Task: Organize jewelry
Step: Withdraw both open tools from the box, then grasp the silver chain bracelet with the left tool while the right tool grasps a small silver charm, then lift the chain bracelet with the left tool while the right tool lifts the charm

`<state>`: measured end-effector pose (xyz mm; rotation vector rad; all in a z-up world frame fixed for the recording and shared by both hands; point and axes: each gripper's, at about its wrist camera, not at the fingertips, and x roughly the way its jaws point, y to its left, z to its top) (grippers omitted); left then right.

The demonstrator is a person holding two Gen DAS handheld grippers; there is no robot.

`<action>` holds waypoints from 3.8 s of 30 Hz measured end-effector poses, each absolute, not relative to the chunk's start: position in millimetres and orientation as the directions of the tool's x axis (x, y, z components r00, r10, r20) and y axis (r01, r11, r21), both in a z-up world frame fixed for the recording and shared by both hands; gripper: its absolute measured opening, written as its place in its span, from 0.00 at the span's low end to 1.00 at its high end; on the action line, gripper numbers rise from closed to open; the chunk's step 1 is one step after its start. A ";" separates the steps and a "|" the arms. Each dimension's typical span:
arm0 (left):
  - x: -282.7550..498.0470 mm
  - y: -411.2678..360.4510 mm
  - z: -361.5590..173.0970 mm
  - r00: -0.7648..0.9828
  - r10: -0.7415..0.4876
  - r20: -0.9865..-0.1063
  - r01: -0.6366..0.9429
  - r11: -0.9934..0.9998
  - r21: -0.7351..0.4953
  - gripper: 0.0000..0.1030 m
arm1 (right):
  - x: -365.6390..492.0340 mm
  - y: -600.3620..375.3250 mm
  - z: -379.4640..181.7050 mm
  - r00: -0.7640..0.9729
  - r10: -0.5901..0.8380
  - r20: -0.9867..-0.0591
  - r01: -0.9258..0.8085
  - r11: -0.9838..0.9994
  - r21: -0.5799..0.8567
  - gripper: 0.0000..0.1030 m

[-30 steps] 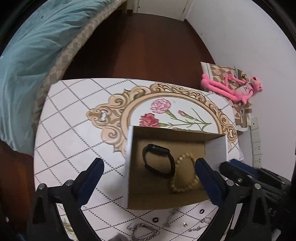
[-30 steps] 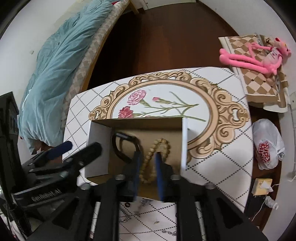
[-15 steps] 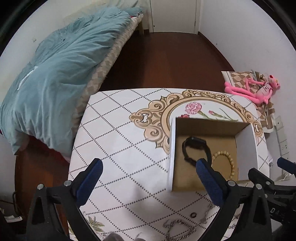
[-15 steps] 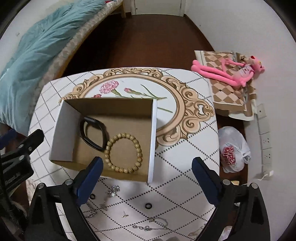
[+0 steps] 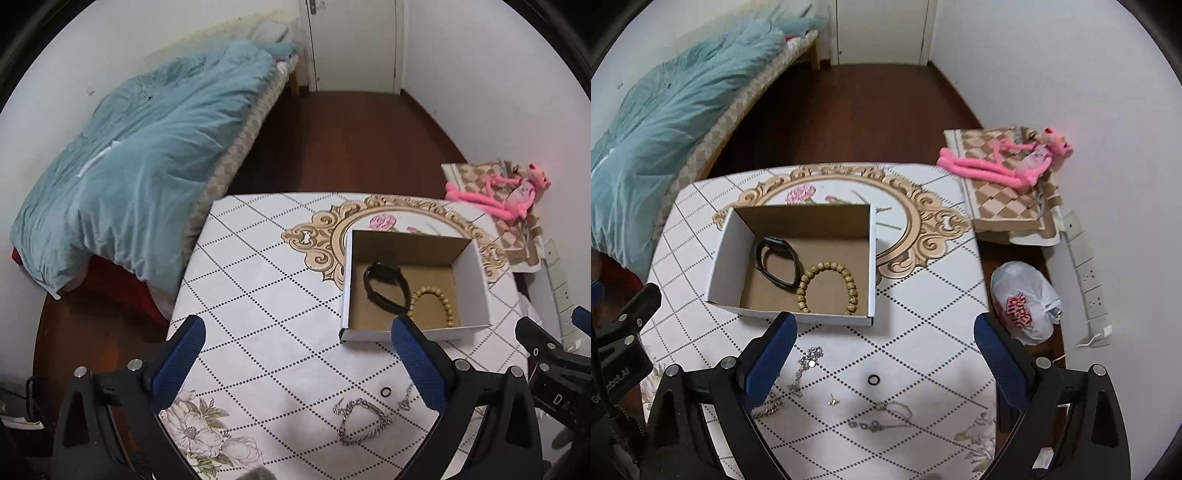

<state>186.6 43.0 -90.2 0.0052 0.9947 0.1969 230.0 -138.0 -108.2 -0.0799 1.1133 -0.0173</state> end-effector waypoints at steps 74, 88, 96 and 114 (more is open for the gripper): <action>112.0 9.8 -212.0 0.327 -0.155 -0.932 0.013 0.987 -0.160 0.01 | 133.9 -196.9 -202.7 0.414 0.135 -0.900 0.069 0.981 0.179 0.11; 136.9 1.0 -201.5 0.337 -0.227 -0.914 0.045 0.973 -0.225 0.61 | 139.2 -196.7 -155.8 0.481 0.184 -0.857 0.035 0.973 0.228 0.11; 139.6 -39.3 -240.4 0.287 -0.125 -0.950 0.124 0.988 -0.093 0.60 | 138.2 -213.8 -190.2 0.429 0.138 -0.893 0.102 0.974 0.200 0.11; 131.8 -23.1 -166.1 0.425 -0.247 -0.871 0.160 0.967 -0.196 0.07 | 135.5 -213.5 -162.4 0.450 0.212 -0.867 0.058 0.962 0.265 0.11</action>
